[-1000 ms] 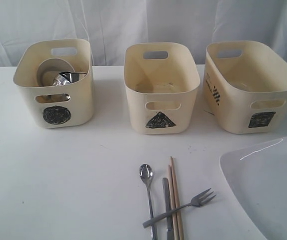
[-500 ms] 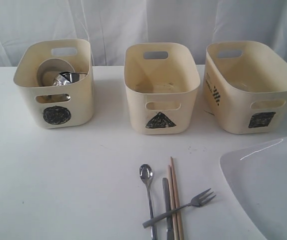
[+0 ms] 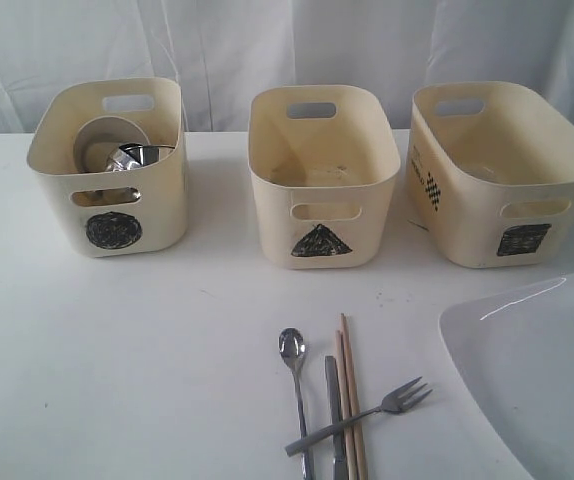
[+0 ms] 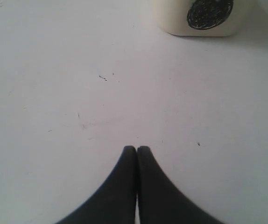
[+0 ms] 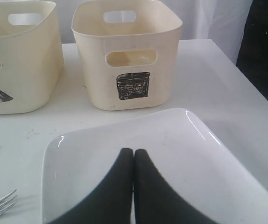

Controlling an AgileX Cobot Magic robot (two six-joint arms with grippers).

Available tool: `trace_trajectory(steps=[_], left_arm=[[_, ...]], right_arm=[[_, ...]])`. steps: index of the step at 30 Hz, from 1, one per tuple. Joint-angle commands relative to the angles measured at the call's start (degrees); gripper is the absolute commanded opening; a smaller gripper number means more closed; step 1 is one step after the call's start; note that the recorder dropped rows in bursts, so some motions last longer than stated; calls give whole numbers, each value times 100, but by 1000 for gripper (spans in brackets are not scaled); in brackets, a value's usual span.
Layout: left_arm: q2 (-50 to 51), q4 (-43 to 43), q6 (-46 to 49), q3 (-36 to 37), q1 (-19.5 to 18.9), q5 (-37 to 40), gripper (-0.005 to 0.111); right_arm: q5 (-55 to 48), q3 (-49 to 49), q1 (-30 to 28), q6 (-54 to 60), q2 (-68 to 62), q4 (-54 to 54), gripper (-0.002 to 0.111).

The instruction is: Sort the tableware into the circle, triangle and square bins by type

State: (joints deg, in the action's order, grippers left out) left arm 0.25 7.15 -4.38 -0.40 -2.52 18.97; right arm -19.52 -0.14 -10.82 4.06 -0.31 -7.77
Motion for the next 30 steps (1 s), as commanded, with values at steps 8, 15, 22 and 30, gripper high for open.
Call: trace_trajectory(steps=[8,15,22,30], left_arm=[[-25,244,-54,40,45,78,0],[-25,260,-102,40,45,116,0],[-25,260,-119,40,45,116,0],[-25,260,-78,40,45,116,0]], right_arm=[[25,14,17,3,31,9,0],[286,14,17,124,31,197,0],[2103,14,17,-175,31,-662,0],[3368,14,17,-858,31,-781,0]])
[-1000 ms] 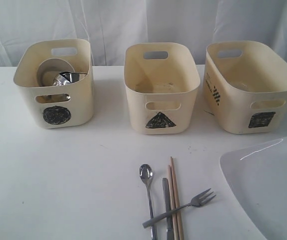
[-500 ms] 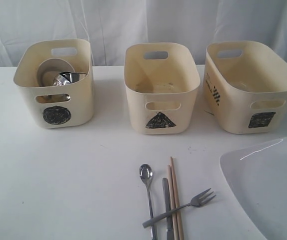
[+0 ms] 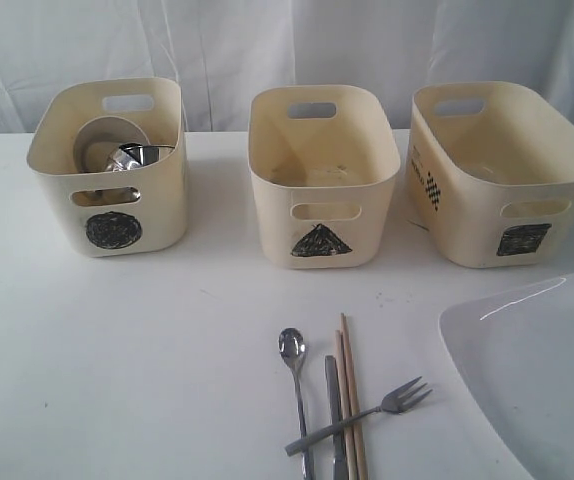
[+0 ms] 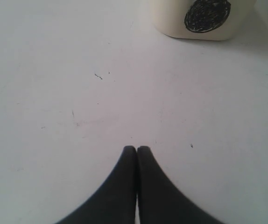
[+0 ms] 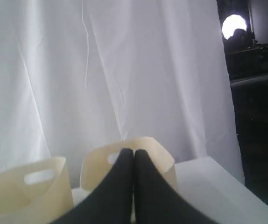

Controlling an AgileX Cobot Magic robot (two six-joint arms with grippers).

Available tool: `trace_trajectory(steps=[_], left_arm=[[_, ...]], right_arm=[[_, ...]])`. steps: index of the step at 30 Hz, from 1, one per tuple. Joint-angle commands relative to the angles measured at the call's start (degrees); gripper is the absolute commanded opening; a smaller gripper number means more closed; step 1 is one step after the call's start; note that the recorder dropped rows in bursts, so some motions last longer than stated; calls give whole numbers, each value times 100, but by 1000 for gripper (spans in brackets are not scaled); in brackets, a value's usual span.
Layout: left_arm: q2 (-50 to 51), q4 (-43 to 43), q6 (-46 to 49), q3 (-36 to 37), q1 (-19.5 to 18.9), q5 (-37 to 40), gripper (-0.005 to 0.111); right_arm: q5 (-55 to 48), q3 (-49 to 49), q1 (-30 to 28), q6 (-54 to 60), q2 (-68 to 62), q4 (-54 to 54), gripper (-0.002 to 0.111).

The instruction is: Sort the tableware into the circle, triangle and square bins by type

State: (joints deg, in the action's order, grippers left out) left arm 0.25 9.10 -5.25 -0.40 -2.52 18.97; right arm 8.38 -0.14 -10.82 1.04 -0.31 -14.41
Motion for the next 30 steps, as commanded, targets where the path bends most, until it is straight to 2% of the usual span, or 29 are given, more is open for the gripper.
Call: trace_trajectory(steps=[1,7,10,13,16,19,20,23,24,28,30], left_arm=[[-25,65,9,40,45,116,0],[-25,65,9,40,45,116,0],[-25,65,9,40,45,116,0],[-25,65,9,40,45,116,0],[-25,65,9,40,45,116,0],[-25,65,9,40,45,116,0],[-25,65,9,40,45,116,0],[-25,55,2,40,45,116,0],[-25,55,2,40,45,105,0],[-25,55,2,40,45,78,0],[-25,44,2,40,45,63,0]], right_arm=[[713,14,17,-758,31,-117,0],[2343,14,17,-1933,31,-117,0],[2415,-451,17,-1933,-235,-160,0],[2342,-1392,17,-2481,-1403,425,0],[2412,-2544,17,-3466,-3082,2608,0],[2053,-3759,17,-5378,-4877,6379,0],[1926,-4141,17,-6321,-5499,7691,0],[2211,-5053,17,-10345,-6867,11436,0],[2668,-5185,17,-10794,-7221,11436,0],[4401,-5292,100,-9925,-7923,11436,0],[4719,-5292,290,-9928,-7938,11436,0]])
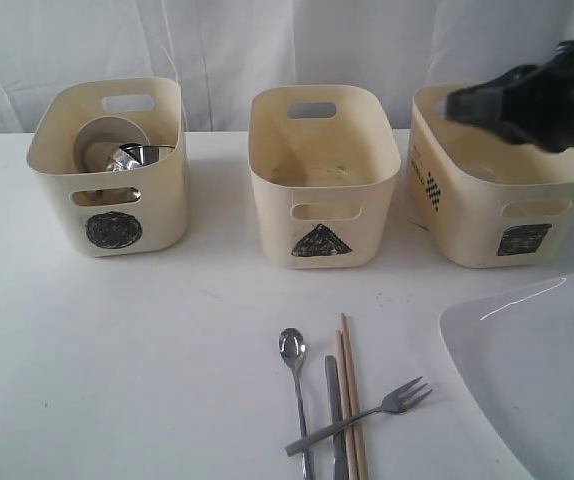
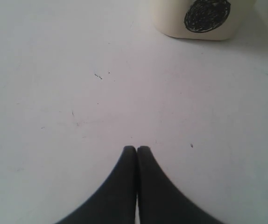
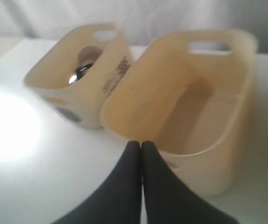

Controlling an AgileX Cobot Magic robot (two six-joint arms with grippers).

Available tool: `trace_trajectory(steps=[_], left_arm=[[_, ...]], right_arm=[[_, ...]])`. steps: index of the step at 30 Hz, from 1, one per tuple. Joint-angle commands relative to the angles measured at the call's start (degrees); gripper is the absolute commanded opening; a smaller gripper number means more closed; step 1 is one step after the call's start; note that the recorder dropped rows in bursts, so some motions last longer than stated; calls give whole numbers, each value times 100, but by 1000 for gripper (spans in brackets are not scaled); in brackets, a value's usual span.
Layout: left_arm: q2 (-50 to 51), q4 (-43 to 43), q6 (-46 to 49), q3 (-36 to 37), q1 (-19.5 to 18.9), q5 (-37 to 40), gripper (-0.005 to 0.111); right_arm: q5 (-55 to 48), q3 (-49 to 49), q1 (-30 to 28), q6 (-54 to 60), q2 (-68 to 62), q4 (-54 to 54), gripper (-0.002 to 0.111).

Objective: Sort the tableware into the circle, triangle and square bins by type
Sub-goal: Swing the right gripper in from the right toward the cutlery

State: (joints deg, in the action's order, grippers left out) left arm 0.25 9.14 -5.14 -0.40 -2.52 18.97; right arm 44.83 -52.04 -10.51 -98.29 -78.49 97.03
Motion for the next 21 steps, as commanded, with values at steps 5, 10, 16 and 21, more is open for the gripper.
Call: trace_trajectory(steps=[5,10,16,21], left_arm=[[-25,40,-9,40,45,53,0],[-25,40,-9,40,45,53,0],[-25,40,-9,40,45,53,0],[-25,40,-9,40,45,53,0]], right_arm=[[-362,-88,1065,-76,535,291,0],[-5757,26,1829,245,1385,291,0],[-9536,-22,1674,5348,1044,-2123,0],[-8636,-466,1596,9973,990,-7502,0]])
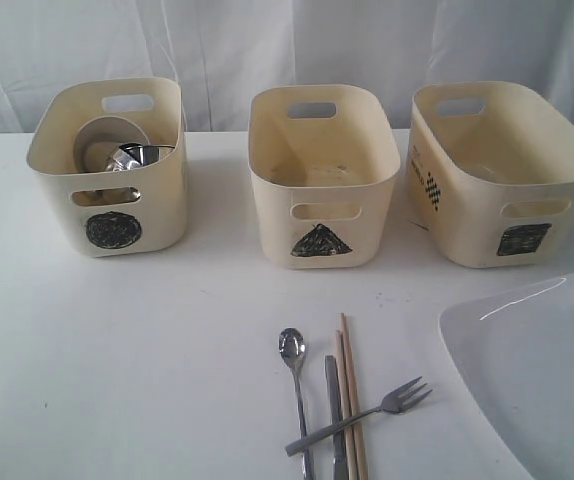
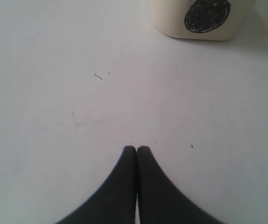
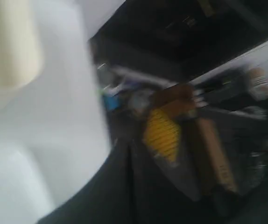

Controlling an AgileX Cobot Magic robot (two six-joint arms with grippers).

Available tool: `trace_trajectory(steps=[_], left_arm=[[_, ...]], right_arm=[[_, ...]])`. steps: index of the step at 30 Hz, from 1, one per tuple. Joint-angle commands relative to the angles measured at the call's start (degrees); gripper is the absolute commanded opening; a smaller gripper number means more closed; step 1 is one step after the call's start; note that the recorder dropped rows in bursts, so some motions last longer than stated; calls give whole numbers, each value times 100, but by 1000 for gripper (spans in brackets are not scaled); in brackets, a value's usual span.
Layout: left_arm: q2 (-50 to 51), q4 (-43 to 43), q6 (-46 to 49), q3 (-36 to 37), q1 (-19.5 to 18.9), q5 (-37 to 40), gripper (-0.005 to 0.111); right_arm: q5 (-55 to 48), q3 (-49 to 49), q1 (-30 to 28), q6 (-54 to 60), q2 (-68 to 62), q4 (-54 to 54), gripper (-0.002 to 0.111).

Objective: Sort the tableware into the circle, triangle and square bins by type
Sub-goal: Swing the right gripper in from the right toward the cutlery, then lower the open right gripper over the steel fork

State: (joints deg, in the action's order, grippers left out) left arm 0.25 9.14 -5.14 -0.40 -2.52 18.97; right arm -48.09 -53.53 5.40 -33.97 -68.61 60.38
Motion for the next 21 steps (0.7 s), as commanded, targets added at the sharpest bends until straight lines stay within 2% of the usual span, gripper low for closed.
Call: trace_trajectory(steps=[1,3,5,10,12,16,21], left_arm=[[-25,40,-9,40,45,53,0],[-25,40,-9,40,45,53,0],[-25,40,-9,40,45,53,0],[-25,40,-9,40,45,-36,0],[-25,40,-9,40,45,-153,0],[-25,40,-9,40,45,-594,0],[-25,40,-9,40,45,-592,0]], right_arm=[[783,-389,15,4483,2,-5229,0],[666,-557,57,6172,-161,-7552,0],[209,-649,99,6800,-522,-8337,0],[-1648,-716,258,6921,-1772,-8270,0],[-2004,-716,391,7012,-2126,-8281,0],[-2120,-716,678,6957,-2440,-8267,0],[-2033,-738,881,6980,-2443,-8429,0]])
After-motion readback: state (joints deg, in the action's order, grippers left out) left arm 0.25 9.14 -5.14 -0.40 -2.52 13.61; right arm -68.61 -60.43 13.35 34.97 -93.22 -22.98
